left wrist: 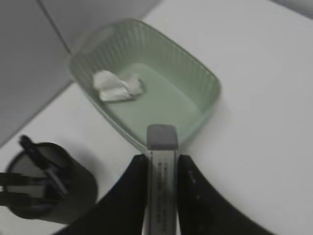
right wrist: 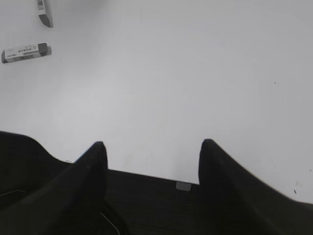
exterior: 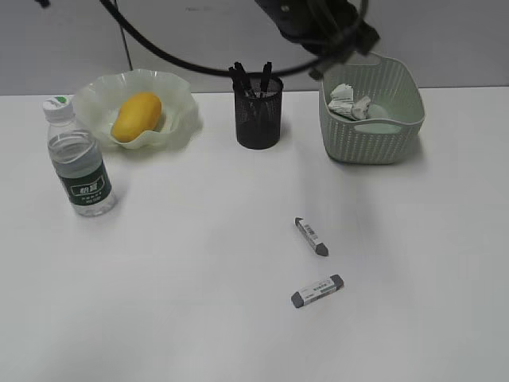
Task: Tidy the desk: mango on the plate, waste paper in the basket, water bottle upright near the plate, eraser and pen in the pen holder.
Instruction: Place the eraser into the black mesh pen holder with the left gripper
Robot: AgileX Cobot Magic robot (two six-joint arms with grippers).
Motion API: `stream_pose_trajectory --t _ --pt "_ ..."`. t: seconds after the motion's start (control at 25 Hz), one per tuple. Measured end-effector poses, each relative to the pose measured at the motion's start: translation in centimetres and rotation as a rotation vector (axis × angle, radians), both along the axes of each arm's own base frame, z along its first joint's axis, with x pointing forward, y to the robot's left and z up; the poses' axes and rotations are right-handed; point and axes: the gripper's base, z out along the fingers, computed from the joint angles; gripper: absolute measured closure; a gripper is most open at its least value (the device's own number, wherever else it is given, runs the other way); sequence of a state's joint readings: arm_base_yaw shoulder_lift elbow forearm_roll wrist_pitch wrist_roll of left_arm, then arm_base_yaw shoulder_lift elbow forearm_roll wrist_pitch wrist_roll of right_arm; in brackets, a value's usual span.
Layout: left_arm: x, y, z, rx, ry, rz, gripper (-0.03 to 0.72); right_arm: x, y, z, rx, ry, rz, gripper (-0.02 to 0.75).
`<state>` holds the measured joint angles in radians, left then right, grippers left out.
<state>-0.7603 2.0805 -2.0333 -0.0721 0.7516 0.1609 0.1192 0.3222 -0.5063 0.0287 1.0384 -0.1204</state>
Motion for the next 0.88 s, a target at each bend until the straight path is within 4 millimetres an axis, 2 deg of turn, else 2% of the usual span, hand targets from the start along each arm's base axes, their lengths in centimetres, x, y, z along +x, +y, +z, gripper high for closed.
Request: stream_pose_trajectory --t 0.24,0.4,0.52,0.88 --pt "4.8 4.1 1.7 -0.145 -0.148 0.148 0.547 0.0 0.0 0.0 0.000 0.000 0.000 0.266" --pt "7.0 5.8 1.5 -0.226 -0.182 0.214 0.547 0.0 0.0 0.0 0.000 0.000 0.000 0.266" --pt "8.0 6.2 0.2 -0.236 -0.159 0.239 0.547 0.0 0.0 0.0 0.000 0.000 0.000 0.266" --pt "9.7 5.3 -3.0 -0.263 -0.179 0.258 0.547 0.0 0.0 0.0 0.000 0.000 0.000 0.268"
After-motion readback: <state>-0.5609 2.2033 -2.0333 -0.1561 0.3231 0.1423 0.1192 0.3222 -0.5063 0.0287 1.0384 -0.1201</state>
